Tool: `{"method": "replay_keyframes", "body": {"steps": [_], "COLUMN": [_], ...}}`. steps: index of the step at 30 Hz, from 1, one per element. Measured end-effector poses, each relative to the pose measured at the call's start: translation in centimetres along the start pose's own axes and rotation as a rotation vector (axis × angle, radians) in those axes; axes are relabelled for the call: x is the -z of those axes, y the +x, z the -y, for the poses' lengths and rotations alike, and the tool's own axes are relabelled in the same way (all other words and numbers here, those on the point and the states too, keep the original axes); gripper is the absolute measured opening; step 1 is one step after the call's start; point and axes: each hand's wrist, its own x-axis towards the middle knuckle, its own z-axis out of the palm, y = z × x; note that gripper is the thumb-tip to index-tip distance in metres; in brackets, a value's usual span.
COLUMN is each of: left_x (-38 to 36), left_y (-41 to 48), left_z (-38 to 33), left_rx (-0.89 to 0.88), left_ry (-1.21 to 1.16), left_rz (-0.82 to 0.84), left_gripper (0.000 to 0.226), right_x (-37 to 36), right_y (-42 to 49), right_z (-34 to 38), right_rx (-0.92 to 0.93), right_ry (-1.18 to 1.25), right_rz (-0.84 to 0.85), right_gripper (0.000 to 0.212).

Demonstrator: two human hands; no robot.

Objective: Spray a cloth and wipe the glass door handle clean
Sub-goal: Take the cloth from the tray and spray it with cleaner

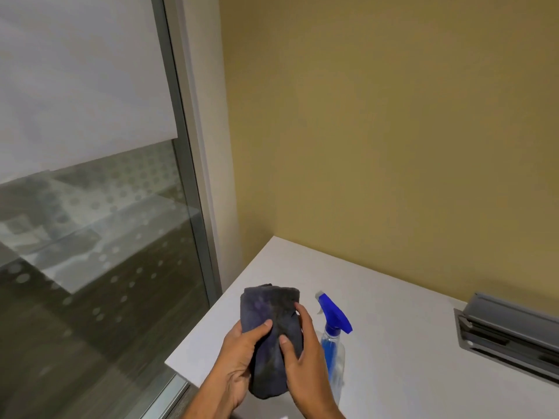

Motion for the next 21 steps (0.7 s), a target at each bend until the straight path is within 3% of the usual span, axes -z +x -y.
{"method": "replay_keyframes", "body": {"steps": [1, 3, 6, 8, 11, 15, 21], "left_x": [-0.2, -0.3, -0.3, -0.3, -0.5, -0.6, 0.6], "left_y": [0.1, 0.4, 0.9, 1.0, 1.1, 1.2, 1.0], "left_z": [0.0, 0.0, -0.3, -0.5, -0.8, -1.1, -1.8], "left_rx": [-0.029, -0.063, -0.080, -0.089, -0.089, -0.106, -0.114], "left_ry": [-0.022, -0.083, -0.183, -0.233, -0.323, -0.399, -0.499], "left_rz": [-0.018, -0.054, -0.083, -0.070, -0.036, -0.011, 0.033], "left_gripper": [0.034, 0.036, 0.040, 0.040, 0.039, 0.040, 0.045], "right_x": [-0.3, -0.8, 0.8, 2.6, 4.7, 5.9, 5.5], "right_y": [-0.5, -1.9, -3.1, -2.0, 1.3, 4.3, 6.0], "right_z": [-0.1, -1.0, -2.4, -2.6, -1.9, -1.7, -2.7], "right_rx": [-0.055, -0.173, -0.189, -0.226, -0.241, -0.225, -0.215], "right_ry": [-0.049, -0.112, -0.015, 0.056, 0.131, 0.171, 0.140], "right_rz": [-0.014, -0.195, -0.517, -0.608, -0.396, -0.083, 0.003], "right_gripper": [0.059, 0.053, 0.053, 0.053, 0.063, 0.037, 0.020]}}
